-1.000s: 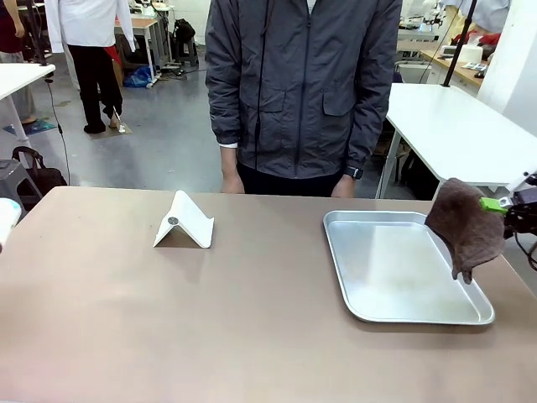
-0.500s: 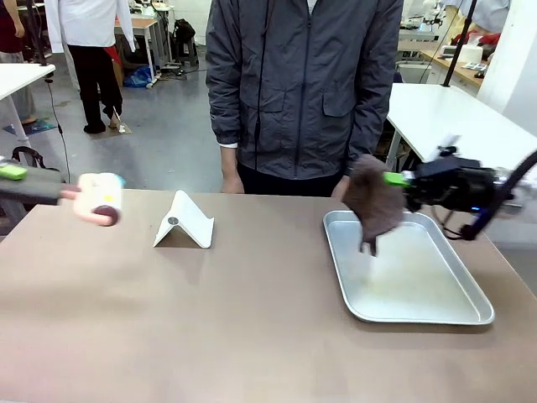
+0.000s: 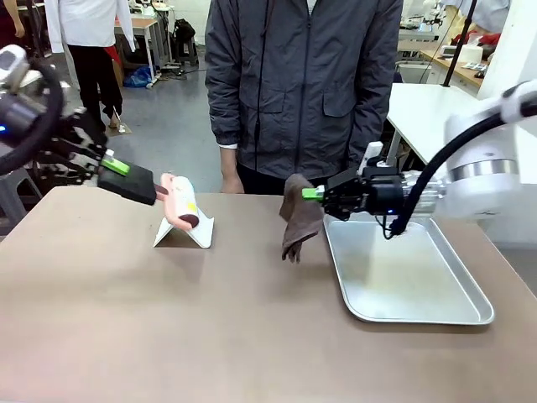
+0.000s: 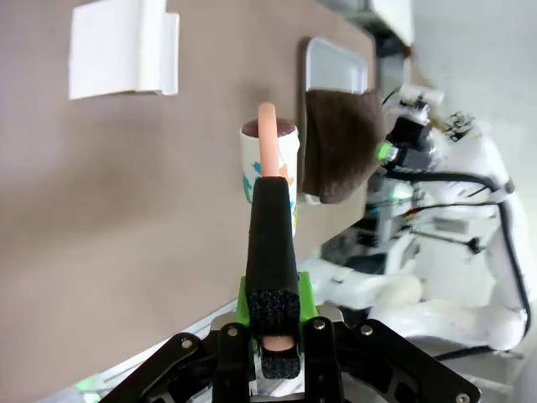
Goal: Clean the surface of the table.
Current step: Return the Lint Roller and towel to their original positions.
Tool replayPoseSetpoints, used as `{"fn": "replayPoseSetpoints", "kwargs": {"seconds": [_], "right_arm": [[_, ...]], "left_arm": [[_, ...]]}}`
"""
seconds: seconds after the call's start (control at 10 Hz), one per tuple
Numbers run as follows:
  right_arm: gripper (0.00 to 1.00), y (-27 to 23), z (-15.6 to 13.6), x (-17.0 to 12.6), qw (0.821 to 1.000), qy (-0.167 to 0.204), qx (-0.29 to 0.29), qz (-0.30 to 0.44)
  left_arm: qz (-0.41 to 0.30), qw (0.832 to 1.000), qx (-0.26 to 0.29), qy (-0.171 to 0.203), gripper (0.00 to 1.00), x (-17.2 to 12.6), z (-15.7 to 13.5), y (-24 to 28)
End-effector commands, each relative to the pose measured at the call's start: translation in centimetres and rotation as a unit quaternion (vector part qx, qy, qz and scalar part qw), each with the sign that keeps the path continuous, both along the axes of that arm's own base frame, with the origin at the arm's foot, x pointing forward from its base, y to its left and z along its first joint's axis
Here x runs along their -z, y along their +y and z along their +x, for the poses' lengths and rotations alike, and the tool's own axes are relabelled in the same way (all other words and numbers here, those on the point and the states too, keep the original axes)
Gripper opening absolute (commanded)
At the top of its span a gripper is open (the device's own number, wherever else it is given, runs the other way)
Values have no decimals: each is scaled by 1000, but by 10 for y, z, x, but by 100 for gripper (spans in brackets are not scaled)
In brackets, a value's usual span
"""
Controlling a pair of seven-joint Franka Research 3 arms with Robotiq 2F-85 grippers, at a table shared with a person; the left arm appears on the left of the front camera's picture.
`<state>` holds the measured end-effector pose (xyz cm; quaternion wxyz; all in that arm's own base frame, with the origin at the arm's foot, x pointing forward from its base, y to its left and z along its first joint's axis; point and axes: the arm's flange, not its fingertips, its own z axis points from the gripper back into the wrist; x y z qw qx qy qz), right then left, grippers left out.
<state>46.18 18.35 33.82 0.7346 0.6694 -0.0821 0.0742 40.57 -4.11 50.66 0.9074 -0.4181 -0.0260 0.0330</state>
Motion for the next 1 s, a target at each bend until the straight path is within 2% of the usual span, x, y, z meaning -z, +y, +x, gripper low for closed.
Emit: {"fn": "replayPoseSetpoints", "kwargs": {"seconds": [0.0,0.2,0.3,0.4,0.5,0.6,0.9], "right_arm": [[8,15,21,20,999,31,0,-20],[8,31,33,43,997,44,12,-63],[8,35,40,52,993,37,40,-104],[8,34,43,52,992,36,44,-113],[8,24,44,46,993,41,36,-106],[8,26,33,62,995,31,34,-90],[8,26,33,62,995,31,34,-90]], "left_arm": [[72,997,27,4,22,-3,45,-11],[110,994,17,-7,22,9,78,-33],[113,994,8,-6,22,18,93,-44],[97,995,-4,-23,22,23,103,-52],[66,998,8,-5,22,23,105,-52],[109,994,17,-19,22,28,96,-44],[109,994,17,-19,22,28,96,-44]]}}
